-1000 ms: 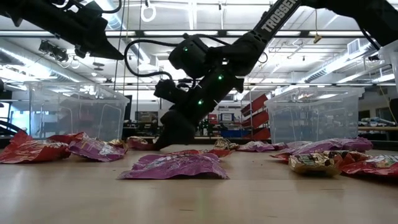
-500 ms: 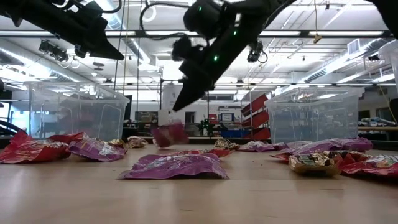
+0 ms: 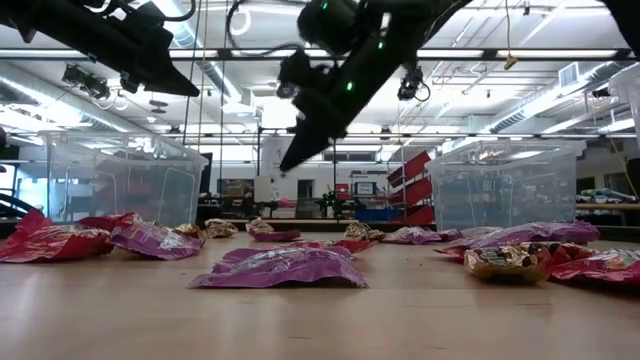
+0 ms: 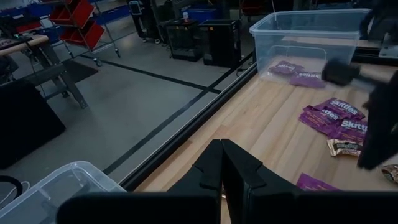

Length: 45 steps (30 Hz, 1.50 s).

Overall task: Sort candy
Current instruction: Put the purple candy into the top right transparent bin

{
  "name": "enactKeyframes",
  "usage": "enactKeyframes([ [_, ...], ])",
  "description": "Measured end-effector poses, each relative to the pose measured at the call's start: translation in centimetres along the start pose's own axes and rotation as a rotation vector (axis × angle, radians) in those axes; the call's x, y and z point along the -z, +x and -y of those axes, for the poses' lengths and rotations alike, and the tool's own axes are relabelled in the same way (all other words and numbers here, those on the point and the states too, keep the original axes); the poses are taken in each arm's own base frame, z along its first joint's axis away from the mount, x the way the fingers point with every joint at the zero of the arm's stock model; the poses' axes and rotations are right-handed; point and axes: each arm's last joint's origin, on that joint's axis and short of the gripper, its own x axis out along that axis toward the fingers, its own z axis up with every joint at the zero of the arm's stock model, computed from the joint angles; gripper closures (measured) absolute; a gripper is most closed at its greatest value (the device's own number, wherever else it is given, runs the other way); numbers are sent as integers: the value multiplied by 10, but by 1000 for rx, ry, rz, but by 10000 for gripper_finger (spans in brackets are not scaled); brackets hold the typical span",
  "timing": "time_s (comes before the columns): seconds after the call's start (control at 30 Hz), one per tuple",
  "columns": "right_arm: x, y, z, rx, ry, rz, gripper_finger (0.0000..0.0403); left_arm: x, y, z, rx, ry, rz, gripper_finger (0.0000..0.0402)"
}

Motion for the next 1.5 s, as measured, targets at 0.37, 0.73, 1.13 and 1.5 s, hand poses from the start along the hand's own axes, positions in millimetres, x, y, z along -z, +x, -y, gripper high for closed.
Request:
enactKeyframes([
  [0.37,26,45,-14,-21,0,-77,299,1,0,0,0,8,-7,393],
  [0.73,41,65,-8,-11,60,-122,228,1,0,0,0,9,-8,393],
  [1.13,45,67,7,-8,113,-139,341,1,0,0,0,10,-8,393],
  [1.5,42,66,9,-2,120,-113,400,3,0,0,0,21,-31,393],
])
